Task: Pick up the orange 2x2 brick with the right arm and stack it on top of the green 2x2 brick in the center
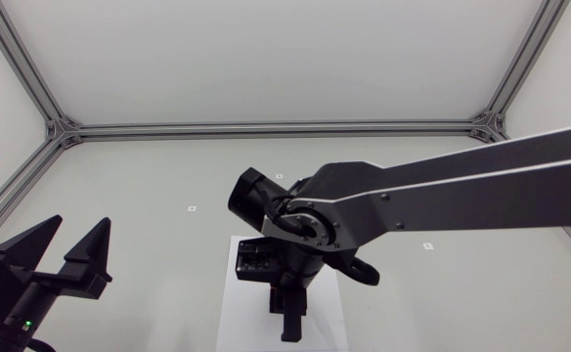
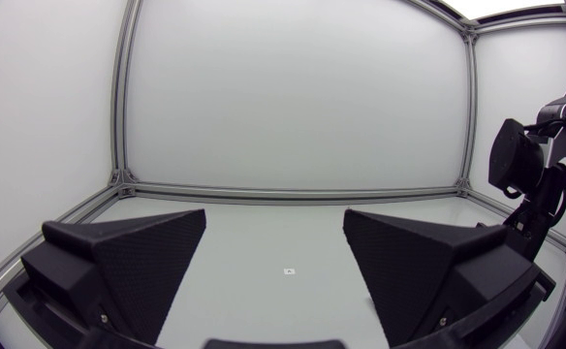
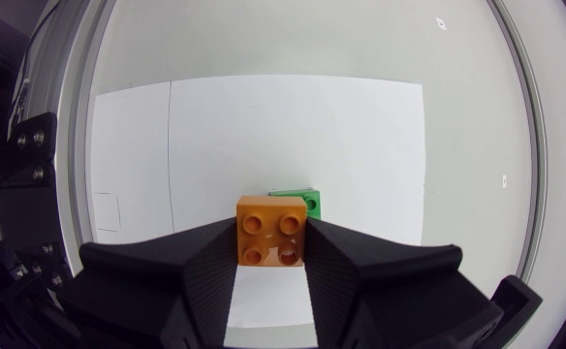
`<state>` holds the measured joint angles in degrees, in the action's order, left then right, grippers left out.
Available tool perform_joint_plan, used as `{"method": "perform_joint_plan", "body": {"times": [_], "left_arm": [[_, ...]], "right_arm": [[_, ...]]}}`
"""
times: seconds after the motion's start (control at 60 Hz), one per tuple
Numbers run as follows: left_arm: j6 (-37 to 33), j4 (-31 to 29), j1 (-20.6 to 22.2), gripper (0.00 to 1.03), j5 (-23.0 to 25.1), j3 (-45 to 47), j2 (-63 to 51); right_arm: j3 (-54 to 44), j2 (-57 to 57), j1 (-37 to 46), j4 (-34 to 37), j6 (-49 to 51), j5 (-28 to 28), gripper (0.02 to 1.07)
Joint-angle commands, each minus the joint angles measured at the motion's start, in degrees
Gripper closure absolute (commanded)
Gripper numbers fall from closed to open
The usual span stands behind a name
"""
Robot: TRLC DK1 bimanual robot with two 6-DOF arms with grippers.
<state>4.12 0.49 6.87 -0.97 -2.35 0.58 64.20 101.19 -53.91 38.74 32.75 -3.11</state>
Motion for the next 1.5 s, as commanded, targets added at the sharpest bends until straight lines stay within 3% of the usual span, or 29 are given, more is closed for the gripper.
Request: {"method": "perform_joint_plan", "body": {"times": [0.0,0.7,1.483], "left_arm": [[1.2,-0.6,0.3,0.04,-0.2,2.3,0.1],[1.2,-0.6,0.3,0.04,-0.2,2.3,0.1],[1.2,-0.6,0.2,0.04,-0.2,2.3,0.1]], "right_arm": [[0.0,1.6,0.0,-0.3,1.3,0.4,0.84],[2.4,3.9,3.0,0.2,8.4,0.9,0.83],[1.9,5.9,1.3,-0.9,8.6,2.2,0.83]]}}
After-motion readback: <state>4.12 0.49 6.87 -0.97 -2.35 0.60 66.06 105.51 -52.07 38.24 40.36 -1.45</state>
